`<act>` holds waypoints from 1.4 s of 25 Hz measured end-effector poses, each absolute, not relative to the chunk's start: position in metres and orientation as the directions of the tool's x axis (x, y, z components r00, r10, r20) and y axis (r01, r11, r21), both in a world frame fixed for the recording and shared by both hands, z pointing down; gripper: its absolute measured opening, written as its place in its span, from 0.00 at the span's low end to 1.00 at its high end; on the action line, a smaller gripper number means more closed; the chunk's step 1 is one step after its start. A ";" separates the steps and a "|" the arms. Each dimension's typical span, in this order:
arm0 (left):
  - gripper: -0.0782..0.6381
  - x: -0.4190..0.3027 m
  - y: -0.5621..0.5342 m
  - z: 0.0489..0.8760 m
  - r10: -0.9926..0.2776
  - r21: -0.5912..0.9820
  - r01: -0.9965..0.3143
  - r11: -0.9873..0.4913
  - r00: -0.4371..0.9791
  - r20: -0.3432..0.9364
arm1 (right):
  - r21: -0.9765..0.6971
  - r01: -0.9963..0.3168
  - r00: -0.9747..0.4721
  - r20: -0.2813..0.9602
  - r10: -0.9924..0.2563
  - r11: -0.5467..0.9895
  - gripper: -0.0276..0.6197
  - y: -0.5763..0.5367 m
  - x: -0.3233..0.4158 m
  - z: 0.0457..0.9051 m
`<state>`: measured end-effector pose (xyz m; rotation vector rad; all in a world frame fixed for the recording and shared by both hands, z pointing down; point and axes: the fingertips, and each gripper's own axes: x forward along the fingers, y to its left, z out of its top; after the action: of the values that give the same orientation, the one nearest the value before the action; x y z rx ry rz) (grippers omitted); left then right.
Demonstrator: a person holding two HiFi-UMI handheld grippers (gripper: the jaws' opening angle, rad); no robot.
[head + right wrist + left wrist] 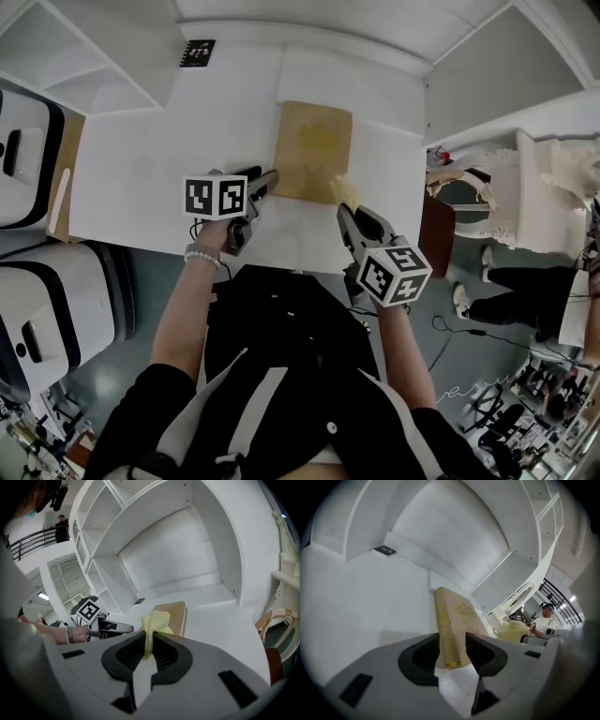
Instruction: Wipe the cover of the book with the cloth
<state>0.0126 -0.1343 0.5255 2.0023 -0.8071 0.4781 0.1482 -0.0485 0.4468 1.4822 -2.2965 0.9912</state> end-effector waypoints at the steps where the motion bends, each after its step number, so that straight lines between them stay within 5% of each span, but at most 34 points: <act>1: 0.34 0.010 -0.136 0.519 -0.373 0.585 -0.709 -0.394 0.705 0.603 | -0.406 -0.875 -0.456 0.517 -0.724 0.262 0.10 -0.051 0.149 0.443; 9: 0.11 0.008 -0.151 0.440 -0.546 0.462 -0.743 -0.484 0.669 0.504 | -0.308 -0.890 -0.444 0.410 -0.797 0.337 0.10 -0.061 0.146 0.400; 22: 0.11 0.019 -0.134 0.307 -0.679 0.268 -0.725 -0.635 0.689 0.255 | -0.178 -0.906 -0.417 0.222 -0.881 0.384 0.10 -0.067 0.141 0.314; 35: 0.11 0.022 -0.094 0.257 -0.667 0.180 -0.688 -0.703 0.726 0.170 | -0.135 -0.901 -0.429 0.130 -0.894 0.413 0.10 -0.063 0.130 0.271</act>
<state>0.0225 -0.0942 0.2571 2.6991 -1.0763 0.1353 0.1305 -0.0633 0.2705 1.6581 -2.6089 0.2862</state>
